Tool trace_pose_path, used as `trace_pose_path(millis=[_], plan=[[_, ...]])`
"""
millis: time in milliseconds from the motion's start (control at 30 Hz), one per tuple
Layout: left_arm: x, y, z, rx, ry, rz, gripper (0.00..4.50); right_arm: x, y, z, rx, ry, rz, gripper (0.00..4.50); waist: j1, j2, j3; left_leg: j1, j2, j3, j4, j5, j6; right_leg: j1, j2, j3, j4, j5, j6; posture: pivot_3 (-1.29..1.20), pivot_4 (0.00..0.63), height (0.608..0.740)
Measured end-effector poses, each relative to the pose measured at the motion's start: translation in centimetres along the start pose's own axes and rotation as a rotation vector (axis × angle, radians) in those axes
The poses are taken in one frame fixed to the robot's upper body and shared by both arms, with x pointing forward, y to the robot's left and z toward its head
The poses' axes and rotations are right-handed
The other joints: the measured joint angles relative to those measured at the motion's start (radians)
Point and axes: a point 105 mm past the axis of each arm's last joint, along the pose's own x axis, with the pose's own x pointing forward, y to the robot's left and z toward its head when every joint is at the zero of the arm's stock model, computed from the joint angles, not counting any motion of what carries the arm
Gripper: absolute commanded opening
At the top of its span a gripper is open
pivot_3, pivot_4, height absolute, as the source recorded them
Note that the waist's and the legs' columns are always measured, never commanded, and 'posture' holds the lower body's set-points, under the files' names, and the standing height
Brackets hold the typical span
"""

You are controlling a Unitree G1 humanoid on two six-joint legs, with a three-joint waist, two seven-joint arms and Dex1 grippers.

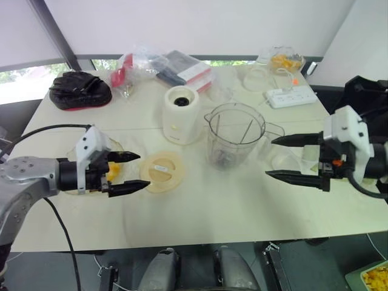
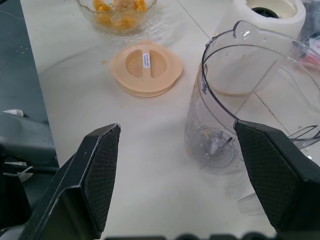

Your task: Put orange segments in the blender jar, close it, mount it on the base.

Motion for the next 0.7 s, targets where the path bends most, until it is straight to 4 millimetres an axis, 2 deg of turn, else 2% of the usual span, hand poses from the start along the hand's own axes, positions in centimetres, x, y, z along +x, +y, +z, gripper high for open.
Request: trace_pose_path(millis=[200,700], plan=[[0.16,0.11,0.84,0.002,-0.028,0.004,4.36,0.28,-0.16,0.21,-0.005,0.000,-0.006,3.80,0.000,0.000,0.000,0.000,0.000,0.000,0.000,0.000,0.000,0.000,0.000,0.000,0.000,0.000,0.000,0.00,0.150,0.740],[0.18,0.16,0.70,-0.006,-0.026,0.013,4.36,0.60,-0.35,0.56,-0.014,-0.004,-0.011,3.80,0.000,0.000,0.000,0.000,0.000,0.000,0.000,0.000,0.000,0.000,0.000,0.000,0.000,0.000,0.000,0.00,0.150,0.740]])
